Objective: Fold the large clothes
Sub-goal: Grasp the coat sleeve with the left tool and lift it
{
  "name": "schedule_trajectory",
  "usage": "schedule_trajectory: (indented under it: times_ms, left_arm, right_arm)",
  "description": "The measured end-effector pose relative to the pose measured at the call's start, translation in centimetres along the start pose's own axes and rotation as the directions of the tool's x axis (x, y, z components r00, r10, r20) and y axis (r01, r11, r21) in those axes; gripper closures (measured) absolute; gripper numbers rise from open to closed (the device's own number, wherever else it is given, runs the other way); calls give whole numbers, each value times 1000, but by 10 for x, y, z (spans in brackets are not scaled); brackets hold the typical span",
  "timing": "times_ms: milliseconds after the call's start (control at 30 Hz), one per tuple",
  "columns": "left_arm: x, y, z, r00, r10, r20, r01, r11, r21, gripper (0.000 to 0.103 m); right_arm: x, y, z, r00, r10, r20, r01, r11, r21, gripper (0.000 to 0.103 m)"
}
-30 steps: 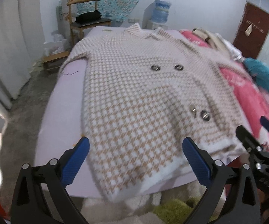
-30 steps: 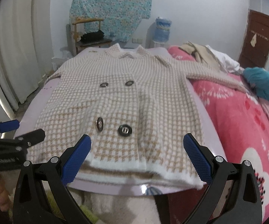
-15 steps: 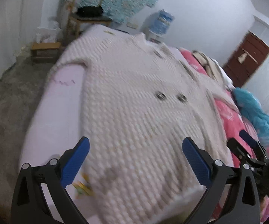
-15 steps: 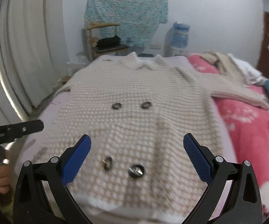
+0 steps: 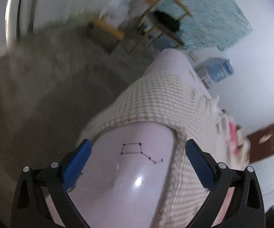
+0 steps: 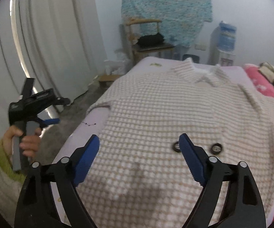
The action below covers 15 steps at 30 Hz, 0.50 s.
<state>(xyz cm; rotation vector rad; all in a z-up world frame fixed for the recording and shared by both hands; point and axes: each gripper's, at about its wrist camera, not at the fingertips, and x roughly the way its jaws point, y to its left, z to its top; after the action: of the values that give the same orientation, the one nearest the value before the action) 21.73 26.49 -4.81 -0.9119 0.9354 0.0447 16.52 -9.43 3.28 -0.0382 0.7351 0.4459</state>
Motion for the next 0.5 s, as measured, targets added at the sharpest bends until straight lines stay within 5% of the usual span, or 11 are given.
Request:
schedule_trajectory:
  times_ms: [133, 233, 500]
  left_arm:
    - [36, 51, 6, 975, -189, -121, 151, 951, -270, 7]
    - [66, 86, -5, 928, -331, -172, 221, 860, -461, 7]
    - [135, 150, -9, 828, -539, -155, 269, 624, -734, 7]
  right_arm:
    - [22, 10, -2, 998, 3, -62, -4, 1000, -14, 23]
    - [40, 10, -3, 993, -22, -117, 19, 999, -30, 23]
    - [55, 3, -7, 982, -99, -161, 102, 995, 7, 23]
